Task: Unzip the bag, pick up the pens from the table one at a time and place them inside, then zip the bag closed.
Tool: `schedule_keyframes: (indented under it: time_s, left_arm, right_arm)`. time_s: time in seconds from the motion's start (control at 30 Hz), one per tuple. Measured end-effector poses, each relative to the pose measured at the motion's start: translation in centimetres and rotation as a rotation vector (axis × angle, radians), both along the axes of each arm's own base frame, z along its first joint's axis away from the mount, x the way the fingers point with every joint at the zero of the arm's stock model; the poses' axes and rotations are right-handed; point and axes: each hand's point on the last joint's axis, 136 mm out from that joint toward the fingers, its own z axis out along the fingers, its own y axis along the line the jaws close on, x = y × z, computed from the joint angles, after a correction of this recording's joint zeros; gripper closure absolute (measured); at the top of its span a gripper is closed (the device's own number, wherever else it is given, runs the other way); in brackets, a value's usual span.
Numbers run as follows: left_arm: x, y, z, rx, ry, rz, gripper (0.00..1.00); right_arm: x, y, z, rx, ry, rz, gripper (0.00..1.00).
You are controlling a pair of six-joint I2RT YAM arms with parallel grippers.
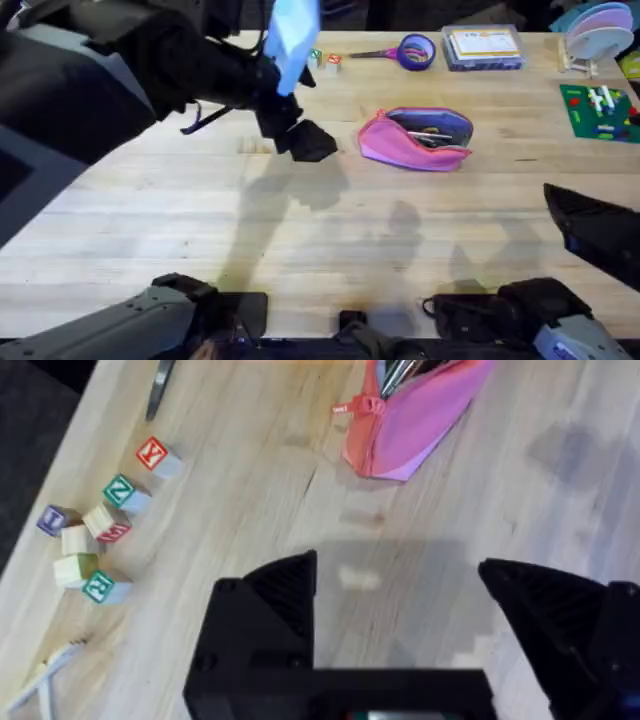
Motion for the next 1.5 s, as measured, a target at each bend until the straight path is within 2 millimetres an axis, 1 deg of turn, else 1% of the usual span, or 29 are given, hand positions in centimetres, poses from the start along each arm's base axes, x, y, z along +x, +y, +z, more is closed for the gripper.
schedule_keyframes:
  time_s: [0.1,0.17,0.23,0.37,0.47,0.63,0.9,1.17,1.33,1.5]
  left_arm:
    - [0.3,1.2,-0.5,-0.026,0.028,0.017,0.007]
    - [1.0,1.8,-0.5,-0.042,0.027,0.033,0.007]
    - [2.3,2.9,-0.7,-0.055,0.02,0.063,0.008]
    - [2.3,2.9,-0.8,-0.058,0.021,0.064,0.007]
    - [2.5,2.9,-0.7,-0.059,0.013,0.061,0.008]
    - [3.2,2.7,-0.3,-0.063,-0.031,0.052,0.007]
    - [3.3,1.7,-2.6,-0.06,-0.013,-0.065,0.007]
    - [2.7,0.2,-3.3,-0.109,-0.05,-0.23,0.007]
    - [2.9,-0.1,-4.4,-0.12,-0.041,-0.267,0.007]
    - [3.1,-0.3,-6.2,-0.126,0.009,-0.276,0.007]
  right_arm:
    - [0.0,0.0,0.0,0.0,0.0,0.0,0.003]
    - [0.0,0.0,0.0,0.0,0.0,0.0,0.003]
    - [0.0,0.0,0.0,0.002,0.001,-0.001,0.003]
    - [0.0,0.0,0.0,0.015,0.006,-0.012,0.004]
    - [-0.1,0.2,0.0,0.027,0.009,-0.006,0.003]
    - [-0.3,1.1,0.1,0.064,0.015,0.033,0.003]
    - [-0.4,1.9,0.4,0.137,0.026,0.035,0.003]
    - [0.2,2.3,1.6,0.252,0.015,-0.02,0.003]
    - [-0.1,3.6,2.1,0.323,0.026,0.03,0.003]
    - [-0.5,4.3,2.2,0.356,0.044,0.056,0.003]
